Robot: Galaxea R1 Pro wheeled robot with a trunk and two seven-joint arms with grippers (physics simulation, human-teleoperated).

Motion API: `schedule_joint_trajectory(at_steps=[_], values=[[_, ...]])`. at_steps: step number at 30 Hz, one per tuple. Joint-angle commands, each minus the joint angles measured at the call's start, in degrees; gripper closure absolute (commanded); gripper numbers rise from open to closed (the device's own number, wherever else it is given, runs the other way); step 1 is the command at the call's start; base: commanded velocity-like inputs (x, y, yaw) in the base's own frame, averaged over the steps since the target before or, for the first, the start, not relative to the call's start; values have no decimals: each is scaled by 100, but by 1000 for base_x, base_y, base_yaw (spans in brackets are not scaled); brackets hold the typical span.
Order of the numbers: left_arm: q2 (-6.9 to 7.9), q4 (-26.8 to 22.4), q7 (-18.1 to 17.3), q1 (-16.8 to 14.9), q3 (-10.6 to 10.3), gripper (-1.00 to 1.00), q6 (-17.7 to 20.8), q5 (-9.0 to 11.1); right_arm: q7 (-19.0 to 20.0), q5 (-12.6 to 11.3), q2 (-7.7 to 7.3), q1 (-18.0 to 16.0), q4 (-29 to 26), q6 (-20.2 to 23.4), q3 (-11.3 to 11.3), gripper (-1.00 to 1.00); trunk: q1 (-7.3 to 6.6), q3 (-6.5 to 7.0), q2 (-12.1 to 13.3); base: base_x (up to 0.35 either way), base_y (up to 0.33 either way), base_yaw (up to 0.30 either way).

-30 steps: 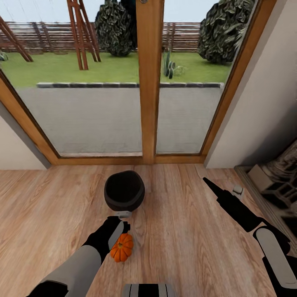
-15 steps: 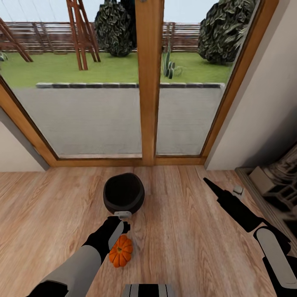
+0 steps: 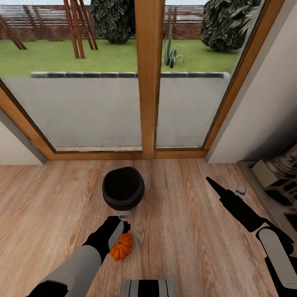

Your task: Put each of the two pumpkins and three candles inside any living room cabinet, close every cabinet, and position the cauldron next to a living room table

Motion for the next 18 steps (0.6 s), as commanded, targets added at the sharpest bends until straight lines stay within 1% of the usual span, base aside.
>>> schedule_joint_trajectory(at_steps=[1, 18], values=[[0, -10, 52, -2, -19, -100, 15, 59, 1, -49, -1, -2, -1, 49, -7, -100, 1, -27, -3, 0, 0, 0], [0, -29, 52, -2, -19, -100, 7, 59, 1, -49, -2, -2, -1, 49, -15, -100, 45, -404, -26, 0, 0, 0]])
